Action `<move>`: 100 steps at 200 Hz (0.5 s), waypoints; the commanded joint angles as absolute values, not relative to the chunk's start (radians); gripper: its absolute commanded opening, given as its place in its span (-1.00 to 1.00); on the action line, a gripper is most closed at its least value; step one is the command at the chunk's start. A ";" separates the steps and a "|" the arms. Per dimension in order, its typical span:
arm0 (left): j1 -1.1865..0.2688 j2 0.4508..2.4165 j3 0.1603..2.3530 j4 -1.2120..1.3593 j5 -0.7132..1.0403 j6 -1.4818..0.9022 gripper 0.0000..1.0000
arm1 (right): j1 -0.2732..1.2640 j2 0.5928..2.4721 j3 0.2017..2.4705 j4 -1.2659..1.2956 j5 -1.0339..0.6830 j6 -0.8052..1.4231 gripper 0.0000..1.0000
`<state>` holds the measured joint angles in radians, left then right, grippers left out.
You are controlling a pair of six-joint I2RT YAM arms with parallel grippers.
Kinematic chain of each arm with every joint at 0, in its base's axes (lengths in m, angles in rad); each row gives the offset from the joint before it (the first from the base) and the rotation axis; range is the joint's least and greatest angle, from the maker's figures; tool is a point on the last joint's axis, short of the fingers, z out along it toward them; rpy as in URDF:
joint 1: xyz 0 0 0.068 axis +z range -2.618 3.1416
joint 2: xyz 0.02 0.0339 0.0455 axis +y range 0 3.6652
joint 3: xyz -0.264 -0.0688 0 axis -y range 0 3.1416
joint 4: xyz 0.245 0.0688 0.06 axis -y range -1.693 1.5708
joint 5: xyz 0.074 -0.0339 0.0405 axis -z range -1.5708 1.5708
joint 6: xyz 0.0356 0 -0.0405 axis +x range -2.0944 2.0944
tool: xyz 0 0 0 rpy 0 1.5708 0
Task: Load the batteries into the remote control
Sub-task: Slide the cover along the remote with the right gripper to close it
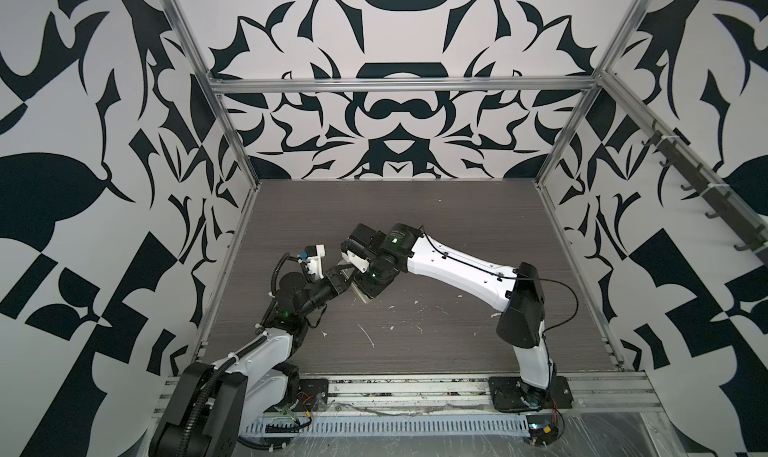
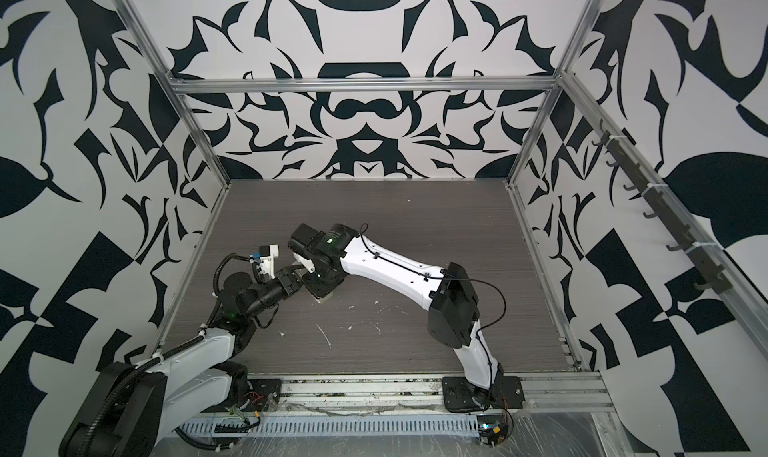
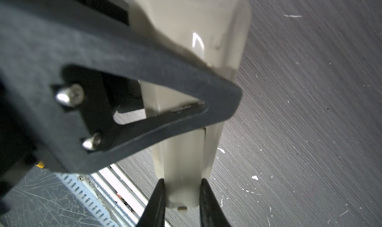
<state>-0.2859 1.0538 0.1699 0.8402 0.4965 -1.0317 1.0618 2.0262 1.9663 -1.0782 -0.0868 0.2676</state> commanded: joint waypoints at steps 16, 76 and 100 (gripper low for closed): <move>-0.284 1.032 0.150 0.876 0.507 -1.034 -1.00 | 1.071 2.025 1.998 -1.068 -0.097 0.273 -0.92; -0.284 1.020 0.148 0.869 0.507 -1.036 -1.00 | 1.071 2.034 2.001 -1.071 -0.069 0.282 -0.92; -0.284 1.021 0.149 0.870 0.506 -1.034 -1.00 | 1.072 2.030 1.999 -1.073 -0.052 0.286 -0.91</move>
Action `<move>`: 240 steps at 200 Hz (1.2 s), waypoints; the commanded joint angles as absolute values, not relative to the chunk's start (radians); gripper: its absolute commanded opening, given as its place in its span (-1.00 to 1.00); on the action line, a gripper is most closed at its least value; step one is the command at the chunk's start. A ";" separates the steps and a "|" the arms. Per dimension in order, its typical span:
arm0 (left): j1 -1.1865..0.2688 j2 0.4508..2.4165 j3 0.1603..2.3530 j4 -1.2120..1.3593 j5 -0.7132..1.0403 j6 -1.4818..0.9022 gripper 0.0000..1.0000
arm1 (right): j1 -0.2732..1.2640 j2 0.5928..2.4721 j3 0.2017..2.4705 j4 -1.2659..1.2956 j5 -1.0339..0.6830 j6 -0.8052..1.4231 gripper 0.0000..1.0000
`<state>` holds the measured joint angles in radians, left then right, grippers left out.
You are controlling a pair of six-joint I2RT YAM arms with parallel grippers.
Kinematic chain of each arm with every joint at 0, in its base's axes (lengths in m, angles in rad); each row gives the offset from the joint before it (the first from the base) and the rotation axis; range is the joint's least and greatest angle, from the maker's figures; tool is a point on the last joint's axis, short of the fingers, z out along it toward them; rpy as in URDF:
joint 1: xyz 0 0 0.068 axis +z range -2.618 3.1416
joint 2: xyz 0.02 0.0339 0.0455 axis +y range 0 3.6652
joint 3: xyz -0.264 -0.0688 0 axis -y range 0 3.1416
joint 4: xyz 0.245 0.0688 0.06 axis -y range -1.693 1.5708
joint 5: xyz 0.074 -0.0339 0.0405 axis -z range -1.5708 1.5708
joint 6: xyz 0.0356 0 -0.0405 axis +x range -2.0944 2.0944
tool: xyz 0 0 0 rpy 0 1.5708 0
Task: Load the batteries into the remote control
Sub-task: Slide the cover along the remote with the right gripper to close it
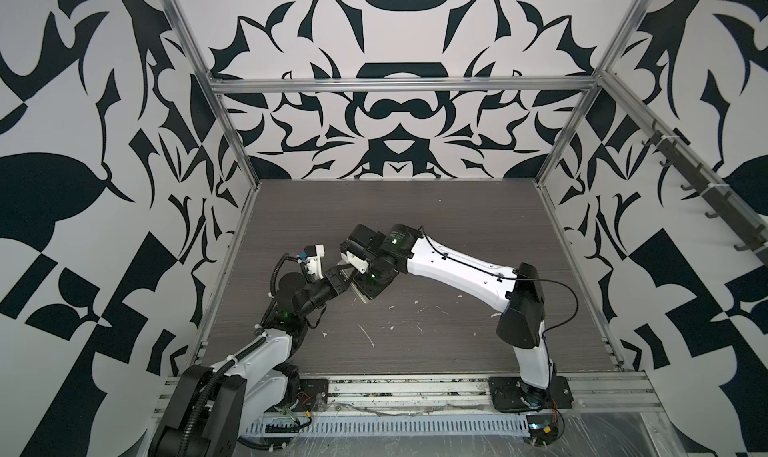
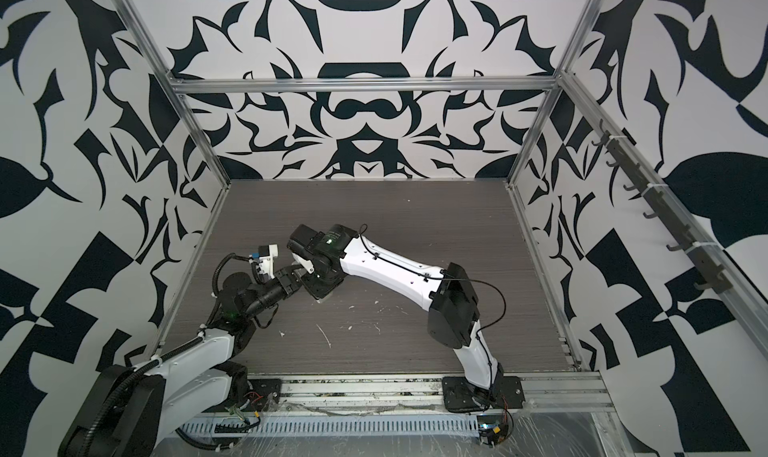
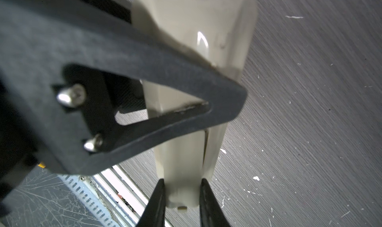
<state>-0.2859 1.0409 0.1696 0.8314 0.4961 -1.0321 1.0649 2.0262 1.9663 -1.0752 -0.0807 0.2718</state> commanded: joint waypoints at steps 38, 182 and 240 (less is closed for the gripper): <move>-0.284 1.018 0.147 0.872 0.506 -1.037 -1.00 | 1.071 2.034 1.999 -1.074 -0.051 0.292 -0.91; -0.284 1.003 0.156 0.878 0.532 -1.054 -1.00 | 1.071 2.050 2.024 -1.060 -0.041 0.303 -0.68; -0.283 1.005 0.154 0.882 0.536 -1.060 -1.00 | 1.071 2.032 2.017 -1.045 -0.044 0.308 -0.39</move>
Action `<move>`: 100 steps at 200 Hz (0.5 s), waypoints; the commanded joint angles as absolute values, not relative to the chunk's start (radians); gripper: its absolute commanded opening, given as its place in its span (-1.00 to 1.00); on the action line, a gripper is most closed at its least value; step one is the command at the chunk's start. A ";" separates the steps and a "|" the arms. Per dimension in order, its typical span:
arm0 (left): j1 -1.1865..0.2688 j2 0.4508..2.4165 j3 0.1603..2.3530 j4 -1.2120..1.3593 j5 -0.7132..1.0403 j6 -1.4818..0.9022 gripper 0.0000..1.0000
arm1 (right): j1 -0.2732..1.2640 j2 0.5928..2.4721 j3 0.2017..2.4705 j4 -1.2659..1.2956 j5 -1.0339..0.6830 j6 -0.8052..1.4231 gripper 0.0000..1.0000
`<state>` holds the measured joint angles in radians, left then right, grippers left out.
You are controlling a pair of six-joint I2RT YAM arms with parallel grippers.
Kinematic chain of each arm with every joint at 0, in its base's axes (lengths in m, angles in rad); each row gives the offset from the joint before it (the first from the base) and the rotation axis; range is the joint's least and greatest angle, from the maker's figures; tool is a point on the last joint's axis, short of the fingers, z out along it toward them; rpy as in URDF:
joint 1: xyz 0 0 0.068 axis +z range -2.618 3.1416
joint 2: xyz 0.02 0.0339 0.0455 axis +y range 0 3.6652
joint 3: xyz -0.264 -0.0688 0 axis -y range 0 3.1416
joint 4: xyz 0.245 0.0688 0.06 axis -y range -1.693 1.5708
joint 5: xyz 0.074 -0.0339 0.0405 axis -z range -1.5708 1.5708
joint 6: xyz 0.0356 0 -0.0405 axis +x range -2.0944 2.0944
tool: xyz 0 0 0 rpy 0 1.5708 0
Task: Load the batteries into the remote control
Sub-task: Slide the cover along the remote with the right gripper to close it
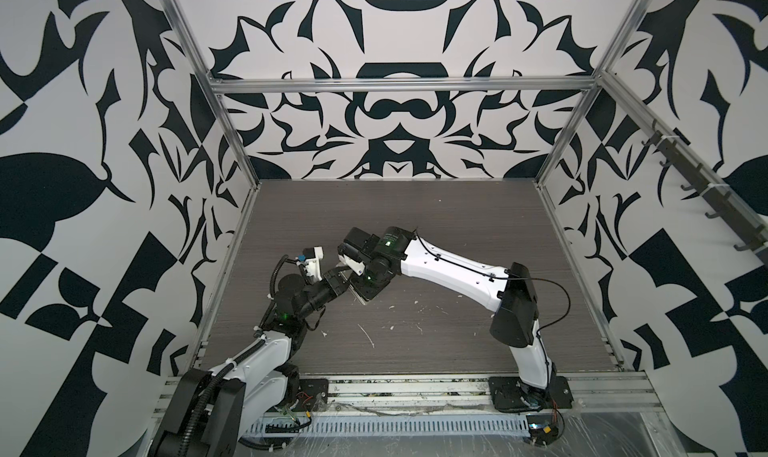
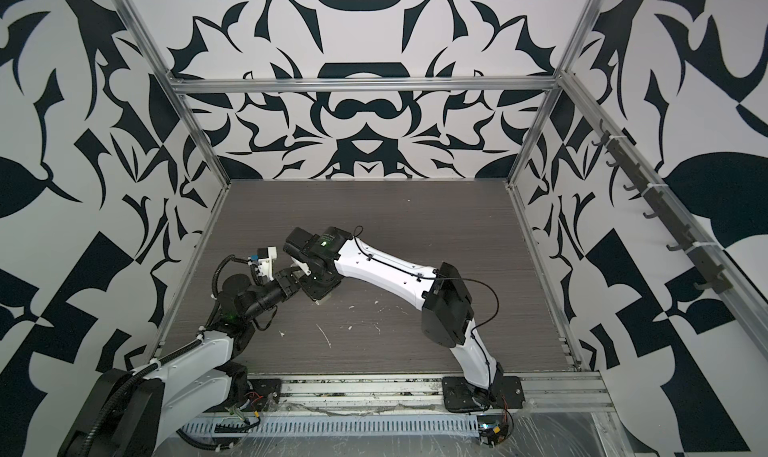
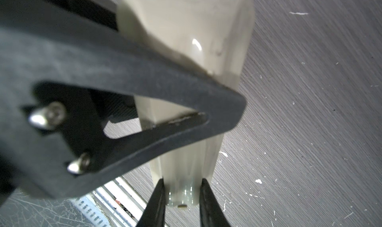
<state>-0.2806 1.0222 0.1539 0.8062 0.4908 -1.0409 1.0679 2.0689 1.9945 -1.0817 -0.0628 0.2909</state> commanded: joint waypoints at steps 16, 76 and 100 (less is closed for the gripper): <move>-0.283 1.003 0.150 0.881 0.535 -1.060 -1.00 | 1.071 2.024 2.011 -1.042 -0.044 0.308 -0.33; -0.284 0.994 0.146 0.870 0.534 -1.060 -1.00 | 1.071 2.001 2.002 -1.036 -0.036 0.315 -0.23; -0.283 0.983 0.144 0.855 0.534 -1.058 -1.00 | 1.072 1.985 2.005 -1.041 -0.026 0.321 -0.18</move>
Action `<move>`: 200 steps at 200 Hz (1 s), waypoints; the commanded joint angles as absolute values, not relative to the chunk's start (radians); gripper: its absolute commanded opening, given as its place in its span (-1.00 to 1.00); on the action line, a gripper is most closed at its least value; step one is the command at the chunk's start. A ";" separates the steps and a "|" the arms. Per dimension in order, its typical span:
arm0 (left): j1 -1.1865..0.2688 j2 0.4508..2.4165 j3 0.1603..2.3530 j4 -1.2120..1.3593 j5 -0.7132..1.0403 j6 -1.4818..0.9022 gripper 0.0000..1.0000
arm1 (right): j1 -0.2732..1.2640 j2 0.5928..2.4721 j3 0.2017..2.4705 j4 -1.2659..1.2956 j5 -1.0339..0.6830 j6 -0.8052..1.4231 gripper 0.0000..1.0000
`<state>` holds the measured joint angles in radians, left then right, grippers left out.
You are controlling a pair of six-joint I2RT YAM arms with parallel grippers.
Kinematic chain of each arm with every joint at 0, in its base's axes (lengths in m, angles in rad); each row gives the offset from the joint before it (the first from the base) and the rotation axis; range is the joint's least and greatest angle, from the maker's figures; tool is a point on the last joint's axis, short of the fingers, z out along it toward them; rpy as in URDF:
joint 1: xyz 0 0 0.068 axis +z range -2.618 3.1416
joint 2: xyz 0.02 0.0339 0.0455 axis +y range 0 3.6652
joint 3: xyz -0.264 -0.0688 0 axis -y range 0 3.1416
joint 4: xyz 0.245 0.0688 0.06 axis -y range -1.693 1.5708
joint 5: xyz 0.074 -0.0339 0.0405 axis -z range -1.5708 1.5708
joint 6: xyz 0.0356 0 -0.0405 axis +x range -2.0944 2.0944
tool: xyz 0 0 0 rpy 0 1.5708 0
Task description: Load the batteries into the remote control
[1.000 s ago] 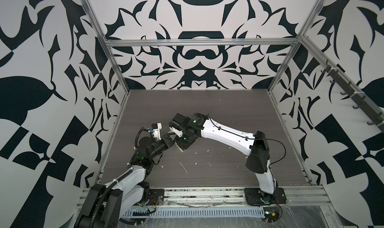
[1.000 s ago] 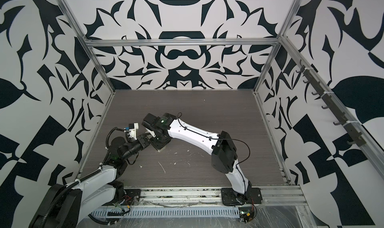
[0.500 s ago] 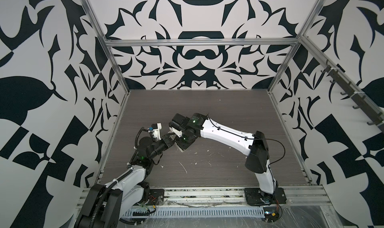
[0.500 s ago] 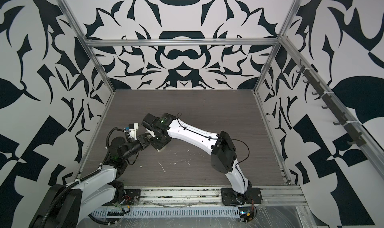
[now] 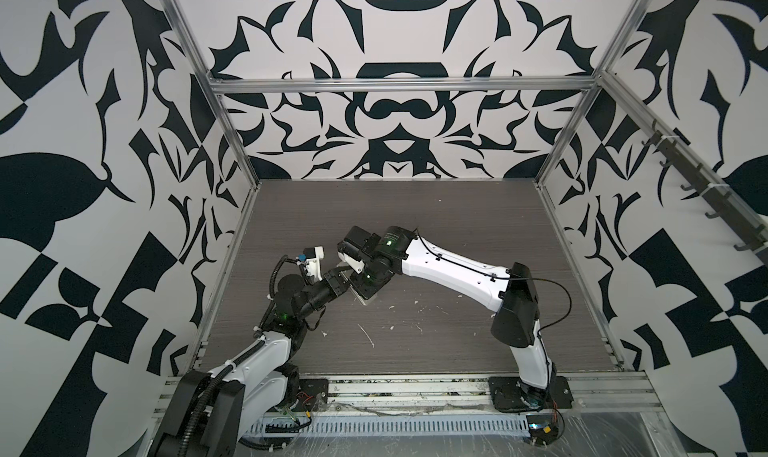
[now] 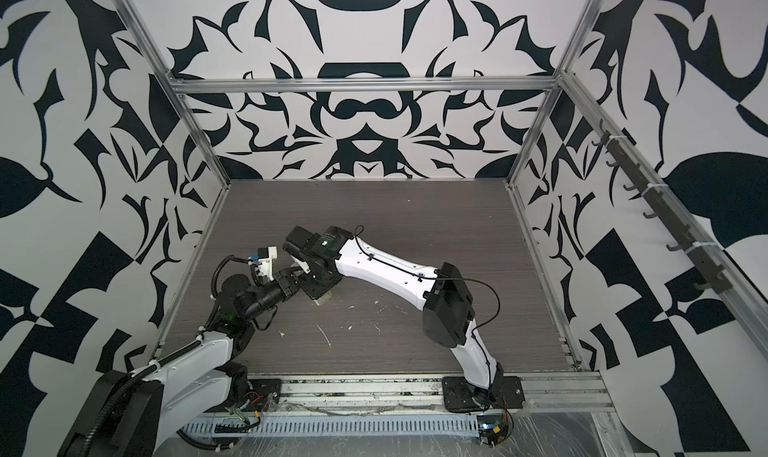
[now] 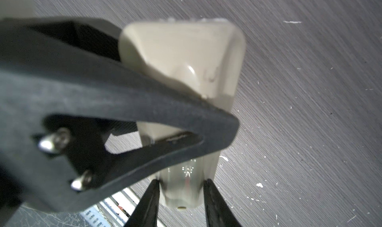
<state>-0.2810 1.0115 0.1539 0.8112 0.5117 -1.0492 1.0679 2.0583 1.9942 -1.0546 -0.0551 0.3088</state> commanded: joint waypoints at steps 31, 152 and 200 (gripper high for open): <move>-0.284 0.968 0.144 0.824 0.532 -1.047 -1.00 | 1.074 1.955 2.010 -1.042 -0.026 0.319 -0.12; -0.281 0.909 0.146 0.776 0.534 -1.055 -1.00 | 1.072 1.883 1.858 -0.978 -0.019 0.333 -0.11; -0.282 0.907 0.143 0.782 0.533 -1.057 -1.00 | 1.070 1.912 1.848 -0.965 -0.012 0.331 -0.12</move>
